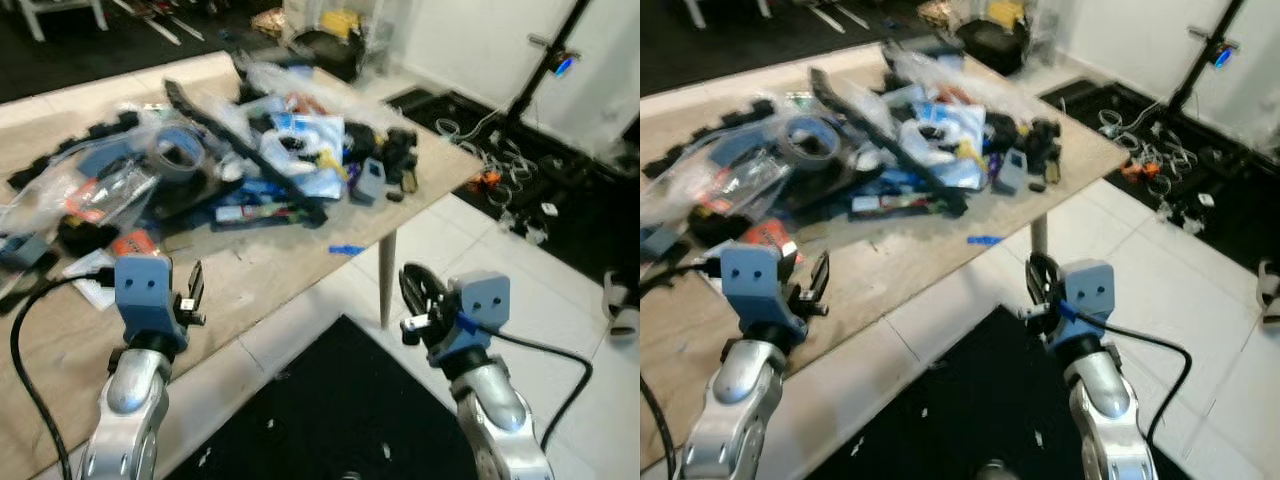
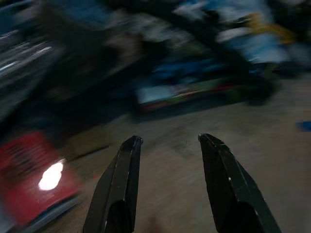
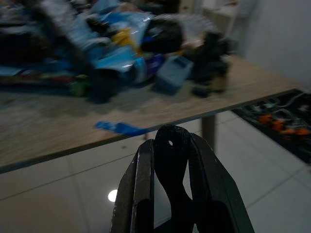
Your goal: Picking trash to rubbish bin
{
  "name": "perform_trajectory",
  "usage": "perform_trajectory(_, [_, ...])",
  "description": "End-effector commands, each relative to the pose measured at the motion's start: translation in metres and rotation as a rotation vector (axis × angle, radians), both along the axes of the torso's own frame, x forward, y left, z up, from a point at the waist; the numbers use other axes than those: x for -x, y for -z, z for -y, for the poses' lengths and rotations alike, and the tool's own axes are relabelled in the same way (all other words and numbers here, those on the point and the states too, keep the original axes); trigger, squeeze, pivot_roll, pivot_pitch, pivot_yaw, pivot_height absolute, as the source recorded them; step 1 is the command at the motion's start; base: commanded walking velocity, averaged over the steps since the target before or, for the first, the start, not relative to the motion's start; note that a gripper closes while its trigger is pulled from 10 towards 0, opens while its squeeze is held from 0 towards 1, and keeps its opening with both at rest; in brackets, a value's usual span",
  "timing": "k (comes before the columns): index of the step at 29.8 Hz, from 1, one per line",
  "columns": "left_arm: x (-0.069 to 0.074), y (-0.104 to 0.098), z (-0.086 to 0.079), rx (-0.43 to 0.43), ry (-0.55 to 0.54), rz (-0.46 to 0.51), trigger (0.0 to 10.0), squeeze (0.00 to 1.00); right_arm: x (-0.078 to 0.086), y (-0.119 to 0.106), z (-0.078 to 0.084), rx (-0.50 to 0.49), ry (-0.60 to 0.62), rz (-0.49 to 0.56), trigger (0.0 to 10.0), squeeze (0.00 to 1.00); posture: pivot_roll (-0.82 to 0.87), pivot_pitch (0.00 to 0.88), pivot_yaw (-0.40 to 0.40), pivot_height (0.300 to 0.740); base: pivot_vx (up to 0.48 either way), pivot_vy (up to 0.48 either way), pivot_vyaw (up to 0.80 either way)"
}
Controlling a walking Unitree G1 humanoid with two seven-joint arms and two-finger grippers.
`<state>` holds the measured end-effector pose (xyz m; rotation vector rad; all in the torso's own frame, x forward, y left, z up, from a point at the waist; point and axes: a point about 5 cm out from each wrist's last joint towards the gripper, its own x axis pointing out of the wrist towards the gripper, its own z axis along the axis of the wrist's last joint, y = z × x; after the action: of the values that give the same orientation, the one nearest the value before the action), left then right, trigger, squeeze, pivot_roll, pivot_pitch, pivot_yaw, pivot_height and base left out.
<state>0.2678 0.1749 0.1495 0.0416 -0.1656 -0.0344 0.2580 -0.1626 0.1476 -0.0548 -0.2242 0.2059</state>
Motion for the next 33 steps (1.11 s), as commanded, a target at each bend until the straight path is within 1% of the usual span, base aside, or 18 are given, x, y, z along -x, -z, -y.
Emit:
perform_trajectory(1, [0.0020,0.0046,0.0017,-0.007,0.009,-0.017,10.0,0.00,0.0009,0.0051,0.0022,-0.009,0.011,-0.020,10.0,0.00,-0.04,0.153,-0.046,0.740,0.000,0.000,-0.58])
perform_trajectory(11, [0.0044,0.0060,0.0021,0.000,0.002,-0.022,10.0,0.00,0.0017,0.0058,0.0019,-0.014,0.012,-0.026,10.0,0.00,-0.03,0.153,-0.046,0.740,0.000,0.000,-0.57])
perform_trajectory(18, [0.0025,0.0060,0.0032,0.003,0.007,-0.021,10.0,0.00,0.0019,0.0051,-0.0018,-0.024,0.008,-0.030,10.0,0.00,-0.03,0.158,-0.047,0.740,0.000,0.000,-0.51])
perform_trajectory(23, [0.0042,0.0065,0.0040,0.005,0.007,-0.023,10.0,0.00,0.0028,0.0065,-0.0014,-0.024,0.007,-0.035,10.0,0.00,-0.03,0.159,-0.045,0.740,0.000,0.000,-0.48])
perform_trajectory(28, [0.0034,0.0069,0.0013,0.003,0.006,-0.026,10.0,0.00,0.0027,0.0056,-0.0012,-0.025,0.010,-0.035,10.0,0.00,-0.05,0.162,-0.047,0.740,0.000,0.000,-0.50])
perform_trajectory(33, [0.0028,0.0066,0.0022,0.005,0.001,-0.023,10.0,0.00,0.0025,0.0055,0.0003,-0.023,0.008,-0.036,10.0,0.00,-0.04,0.161,-0.048,0.740,0.000,0.000,-0.52])
